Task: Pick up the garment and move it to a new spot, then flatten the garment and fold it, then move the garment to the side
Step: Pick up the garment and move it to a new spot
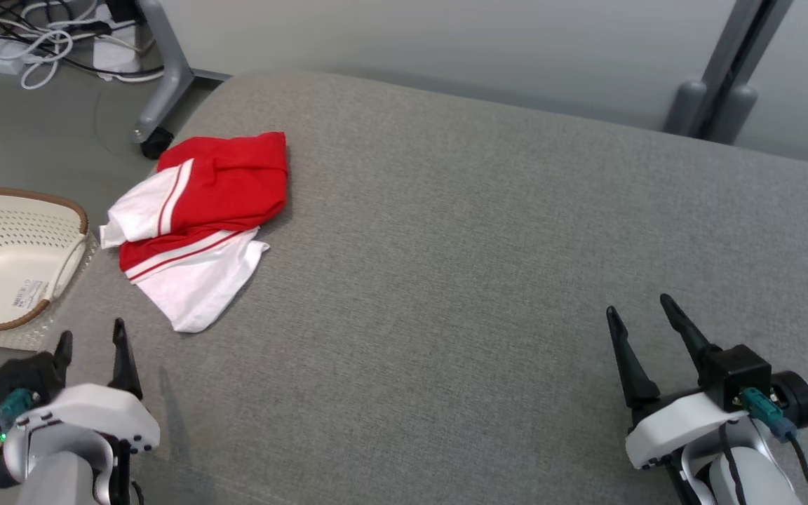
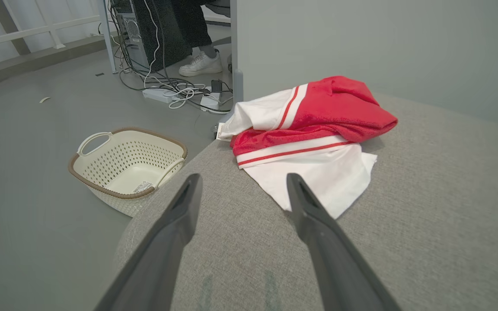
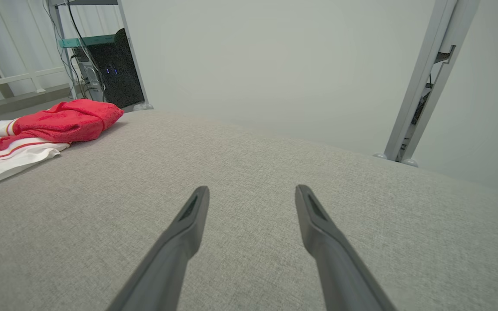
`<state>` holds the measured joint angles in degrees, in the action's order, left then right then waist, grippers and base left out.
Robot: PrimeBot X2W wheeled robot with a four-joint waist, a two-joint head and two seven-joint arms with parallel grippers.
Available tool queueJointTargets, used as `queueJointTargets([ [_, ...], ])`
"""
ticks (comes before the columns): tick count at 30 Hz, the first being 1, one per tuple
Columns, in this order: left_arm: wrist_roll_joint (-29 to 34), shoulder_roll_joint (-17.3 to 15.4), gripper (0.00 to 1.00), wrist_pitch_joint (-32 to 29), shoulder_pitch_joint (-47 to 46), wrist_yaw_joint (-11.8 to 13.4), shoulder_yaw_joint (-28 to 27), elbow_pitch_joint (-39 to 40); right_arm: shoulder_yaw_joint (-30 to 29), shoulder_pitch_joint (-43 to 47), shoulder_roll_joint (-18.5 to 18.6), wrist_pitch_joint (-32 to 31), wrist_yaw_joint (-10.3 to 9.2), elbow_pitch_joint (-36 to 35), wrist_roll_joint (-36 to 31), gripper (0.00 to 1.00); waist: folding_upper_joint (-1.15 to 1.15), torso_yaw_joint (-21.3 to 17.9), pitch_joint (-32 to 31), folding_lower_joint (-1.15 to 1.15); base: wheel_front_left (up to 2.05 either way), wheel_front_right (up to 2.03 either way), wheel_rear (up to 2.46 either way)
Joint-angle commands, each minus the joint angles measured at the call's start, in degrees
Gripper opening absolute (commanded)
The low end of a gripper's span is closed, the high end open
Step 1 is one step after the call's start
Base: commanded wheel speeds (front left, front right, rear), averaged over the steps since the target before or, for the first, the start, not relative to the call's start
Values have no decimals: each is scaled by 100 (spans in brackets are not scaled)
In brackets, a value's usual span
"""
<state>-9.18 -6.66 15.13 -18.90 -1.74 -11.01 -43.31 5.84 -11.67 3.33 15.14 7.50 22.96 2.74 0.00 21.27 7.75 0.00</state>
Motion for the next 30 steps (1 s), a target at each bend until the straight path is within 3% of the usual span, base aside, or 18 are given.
queueJointTargets([
  [1, -18, -46, 100, 1, -188, -31, -16, -40, -10, -79, 66, 0, -2, -37, -24, 100, 0, -336, 357, 0, 0, 0, 0],
  [11, -189, -482, 100, -242, -1592, -184, -66, -1804, 206, -509, 290, 0, -2, -403, -2, 100, 0, -983, 1109, 0, 0, 0, 0],
  [19, -287, -705, 100, -706, -2037, 128, -132, -2725, 87, -630, 294, 0, -2, -569, 74, 100, 0, -1361, 1366, 0, 0, 0, 0],
  [20, -294, -697, 59, -703, -2030, 140, -122, -2772, 65, -624, 286, 0, -2, -561, 81, 100, 0, -1386, 1366, 0, 0, 0, 0],
  [21, -278, -711, 0, -675, -2026, 155, -100, -2808, 46, -621, 267, 0, -2, -552, 97, 100, 0, -1413, 1356, 0, 0, 0, 0],
  [30, -31, -978, 0, -163, -2337, -61, 249, -2613, -55, -432, 64, 0, -2, -424, 235, 100, 0, -1601, 833, 0, 0, 0, 0],
])
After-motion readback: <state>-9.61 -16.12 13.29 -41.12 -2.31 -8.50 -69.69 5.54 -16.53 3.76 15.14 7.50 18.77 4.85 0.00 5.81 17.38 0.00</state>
